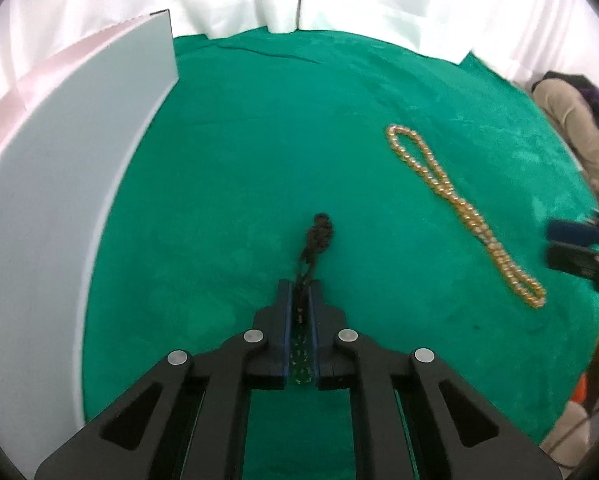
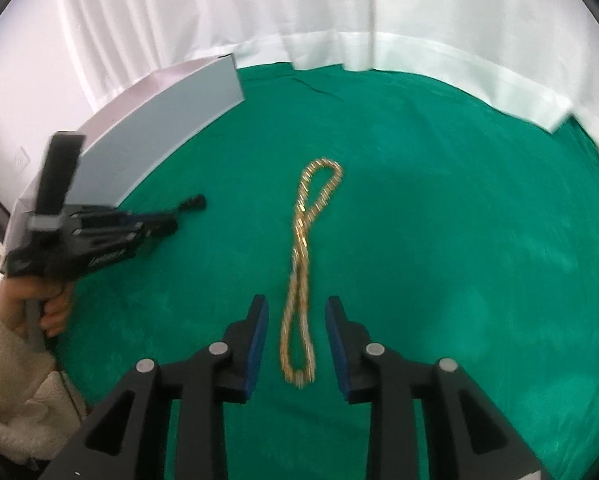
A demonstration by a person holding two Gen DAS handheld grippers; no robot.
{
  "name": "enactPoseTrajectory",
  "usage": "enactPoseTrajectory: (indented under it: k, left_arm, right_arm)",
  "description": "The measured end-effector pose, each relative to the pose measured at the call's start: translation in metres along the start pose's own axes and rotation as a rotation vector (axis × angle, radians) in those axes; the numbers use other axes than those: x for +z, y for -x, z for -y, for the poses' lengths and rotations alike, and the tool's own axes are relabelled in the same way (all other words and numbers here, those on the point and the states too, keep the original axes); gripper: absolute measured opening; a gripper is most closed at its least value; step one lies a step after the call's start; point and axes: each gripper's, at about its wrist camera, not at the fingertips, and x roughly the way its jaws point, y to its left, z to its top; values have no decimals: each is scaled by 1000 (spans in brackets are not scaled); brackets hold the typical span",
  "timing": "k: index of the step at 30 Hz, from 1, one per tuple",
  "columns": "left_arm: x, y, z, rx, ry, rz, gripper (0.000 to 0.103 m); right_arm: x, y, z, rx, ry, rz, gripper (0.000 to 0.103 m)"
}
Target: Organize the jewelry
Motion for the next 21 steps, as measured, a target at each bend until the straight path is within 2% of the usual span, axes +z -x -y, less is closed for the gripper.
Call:
enactPoseTrajectory:
  k: [1, 5, 8, 9, 10, 11, 14, 21]
  left_arm:
    - [0, 0, 0, -10, 6, 2, 5]
    - [-1, 8, -9, -73, 67, 7, 5]
    - [1, 16, -14, -106, 97, 17, 5]
    - [1, 18, -14, -110, 102, 19, 5]
    - [2, 21, -14, -116, 110, 21, 5]
    - [3, 26, -15, -129, 121, 24, 5]
    - [8, 49, -13, -161, 137, 52, 5]
    - [28, 129, -16, -214, 161, 152, 5]
  right_arm:
    - [9, -12, -2, 8, 17, -14, 35]
    - [29, -53, -4, -4, 34, -72, 35]
    - [36, -71, -4, -21, 36, -83, 35]
    - [39, -72, -5, -18, 39, -73, 26]
    - [40, -72, -4, -12, 38, -79, 8]
    - [42, -71, -4, -6, 26, -90, 8]
    - [47, -51, 1, 25, -22, -60, 8]
    - [77, 32, -10, 128, -43, 71, 8]
